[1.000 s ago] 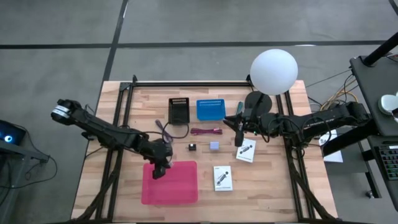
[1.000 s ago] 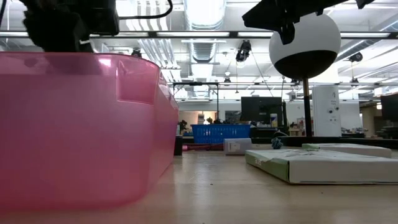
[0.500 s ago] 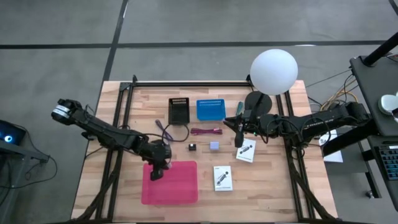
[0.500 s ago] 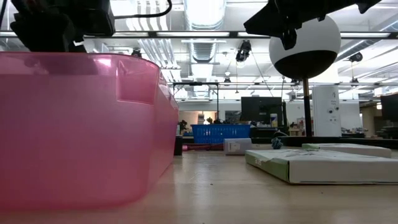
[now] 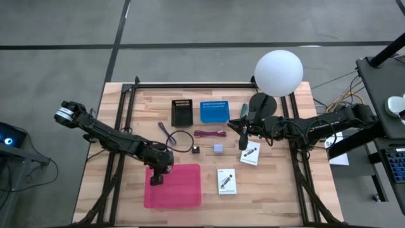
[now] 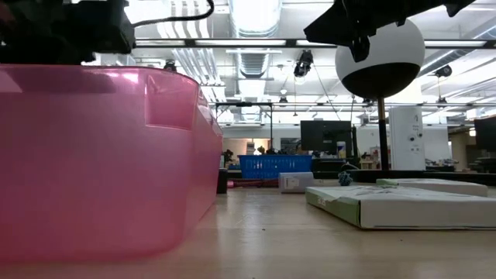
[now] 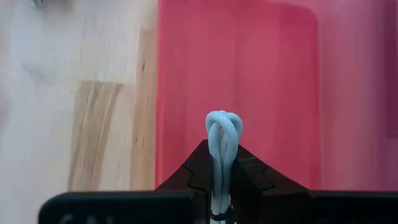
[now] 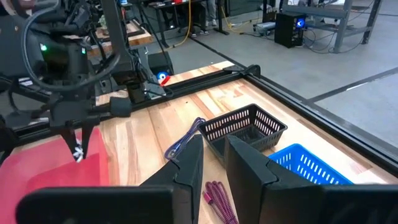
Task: Pick and place items into bin
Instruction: Put the white charger cable into the pink bin
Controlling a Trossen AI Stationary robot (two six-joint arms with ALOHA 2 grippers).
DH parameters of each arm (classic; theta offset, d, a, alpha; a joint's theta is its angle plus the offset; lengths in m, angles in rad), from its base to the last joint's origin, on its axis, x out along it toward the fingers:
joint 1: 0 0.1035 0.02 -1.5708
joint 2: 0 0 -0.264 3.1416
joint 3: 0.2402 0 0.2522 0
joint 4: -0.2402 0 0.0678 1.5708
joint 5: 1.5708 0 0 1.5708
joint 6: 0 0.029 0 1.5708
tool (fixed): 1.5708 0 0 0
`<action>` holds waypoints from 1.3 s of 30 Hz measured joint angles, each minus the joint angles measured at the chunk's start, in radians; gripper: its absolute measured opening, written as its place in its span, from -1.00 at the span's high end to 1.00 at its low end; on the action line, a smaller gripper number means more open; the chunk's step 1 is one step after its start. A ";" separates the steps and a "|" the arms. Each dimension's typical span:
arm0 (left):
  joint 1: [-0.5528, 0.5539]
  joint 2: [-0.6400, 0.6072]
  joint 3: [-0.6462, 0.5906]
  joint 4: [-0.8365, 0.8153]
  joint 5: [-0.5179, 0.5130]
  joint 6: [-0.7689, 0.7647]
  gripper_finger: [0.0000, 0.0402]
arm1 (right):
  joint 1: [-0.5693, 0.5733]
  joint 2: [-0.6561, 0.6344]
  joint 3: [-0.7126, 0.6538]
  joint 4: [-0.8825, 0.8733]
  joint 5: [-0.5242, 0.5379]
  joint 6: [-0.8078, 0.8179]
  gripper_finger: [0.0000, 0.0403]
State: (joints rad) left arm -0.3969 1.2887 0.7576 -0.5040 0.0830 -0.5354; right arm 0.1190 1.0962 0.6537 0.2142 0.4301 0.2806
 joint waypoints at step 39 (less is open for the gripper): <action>-0.007 0.217 0.016 0.050 0.021 0.071 0.87 | 0.000 0.000 -0.003 0.000 0.000 0.008 0.72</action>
State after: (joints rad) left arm -0.4038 1.5059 0.7734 -0.4538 0.1040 -0.4648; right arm 0.1189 1.0958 0.6502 0.2142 0.4300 0.2882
